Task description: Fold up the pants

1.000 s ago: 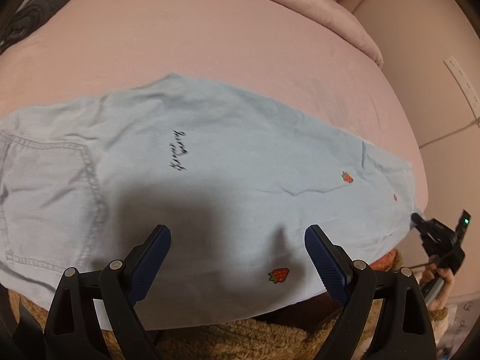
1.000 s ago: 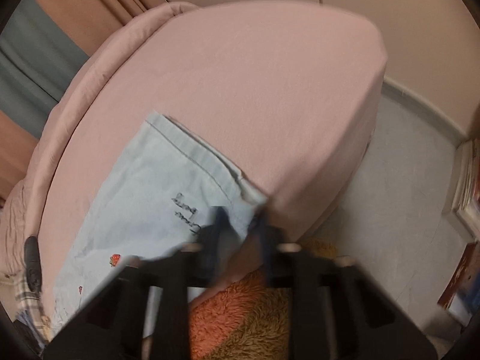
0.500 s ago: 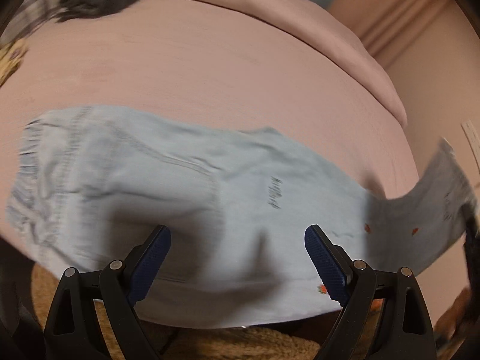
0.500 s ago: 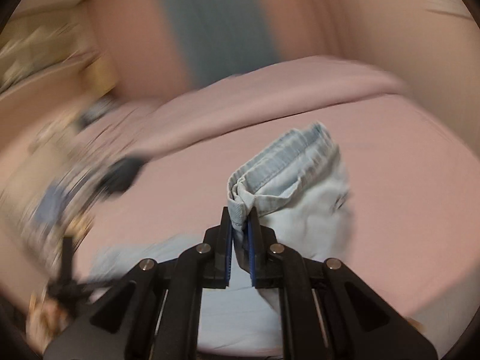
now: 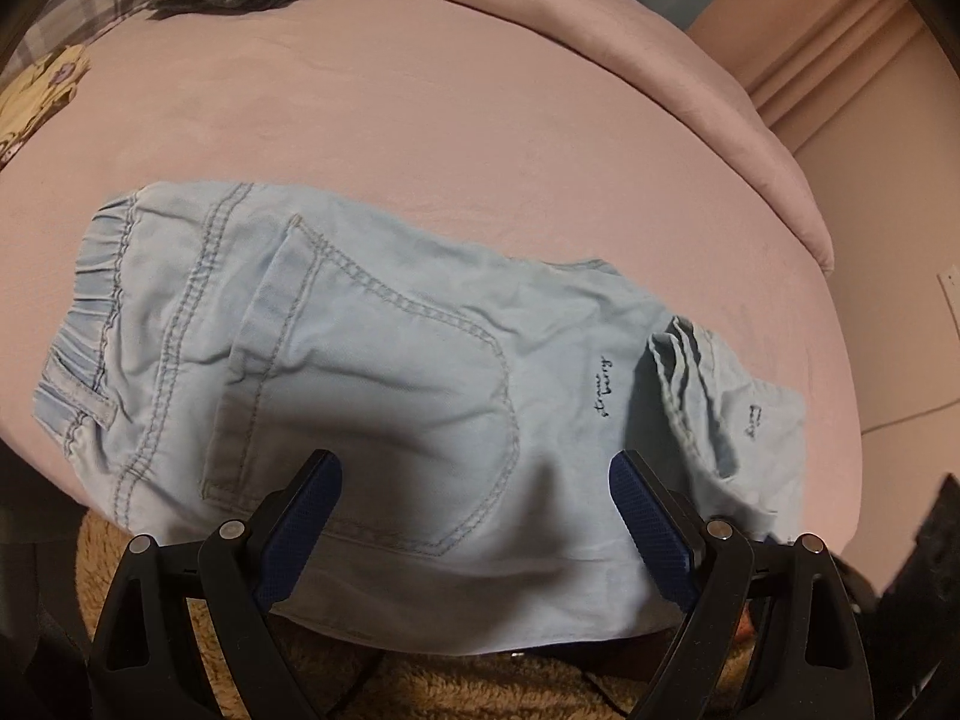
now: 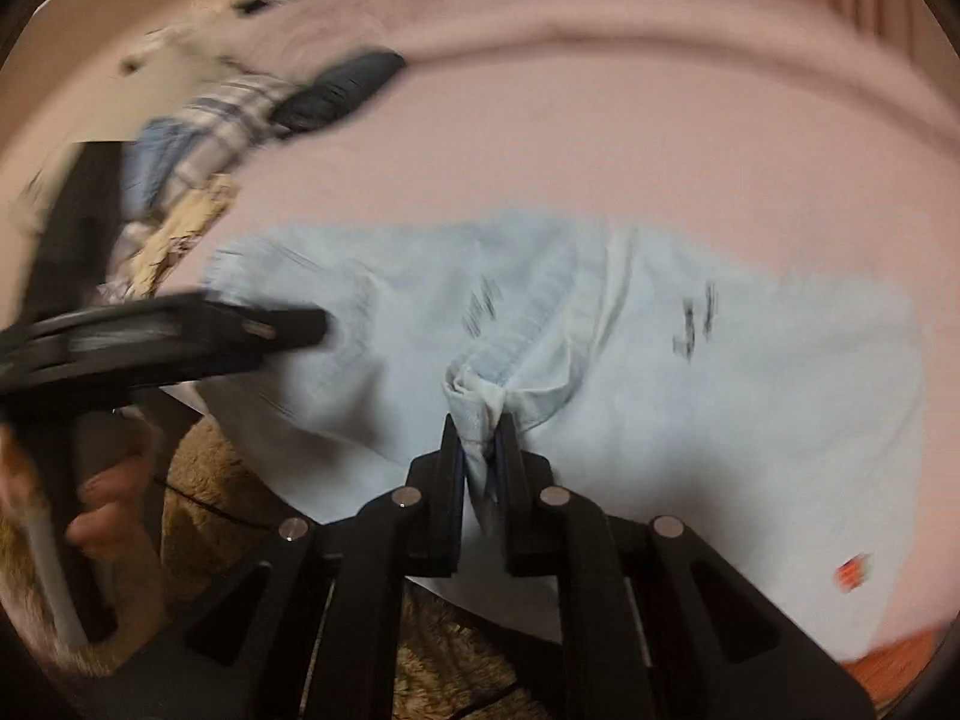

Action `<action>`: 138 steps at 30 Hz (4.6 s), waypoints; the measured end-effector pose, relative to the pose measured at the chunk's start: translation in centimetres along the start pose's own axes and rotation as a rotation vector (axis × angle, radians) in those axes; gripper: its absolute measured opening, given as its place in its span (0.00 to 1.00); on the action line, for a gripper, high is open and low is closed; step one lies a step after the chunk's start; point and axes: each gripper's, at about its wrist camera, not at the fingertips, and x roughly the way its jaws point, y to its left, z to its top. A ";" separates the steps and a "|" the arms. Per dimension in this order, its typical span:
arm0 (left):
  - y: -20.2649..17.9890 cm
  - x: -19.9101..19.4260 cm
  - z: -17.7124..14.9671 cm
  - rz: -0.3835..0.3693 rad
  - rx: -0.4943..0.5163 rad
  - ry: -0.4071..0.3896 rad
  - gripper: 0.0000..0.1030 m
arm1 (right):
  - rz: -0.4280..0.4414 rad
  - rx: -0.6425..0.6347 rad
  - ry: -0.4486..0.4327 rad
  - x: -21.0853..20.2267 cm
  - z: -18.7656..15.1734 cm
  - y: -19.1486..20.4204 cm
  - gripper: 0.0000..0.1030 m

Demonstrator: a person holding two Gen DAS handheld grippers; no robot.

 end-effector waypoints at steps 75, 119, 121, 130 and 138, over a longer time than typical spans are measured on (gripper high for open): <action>-8.6 5.4 -3.8 -0.041 0.250 0.183 0.42 | -0.258 0.456 0.102 -4.2 -7.7 -15.0 0.49; -11.6 8.0 4.5 -0.069 0.228 0.094 0.23 | -0.286 0.399 0.125 -3.7 -7.1 -14.0 0.53; -11.9 6.5 4.2 -0.060 0.258 0.052 0.22 | -0.287 0.399 0.127 -3.8 -7.0 -13.9 0.53; -10.4 9.4 4.0 0.190 0.335 -0.004 0.19 | -0.295 0.386 0.136 -3.2 -6.7 -13.7 0.57; -7.9 6.0 3.4 -0.013 0.191 0.044 0.19 | -0.286 0.388 0.137 -3.3 -6.3 -13.8 0.58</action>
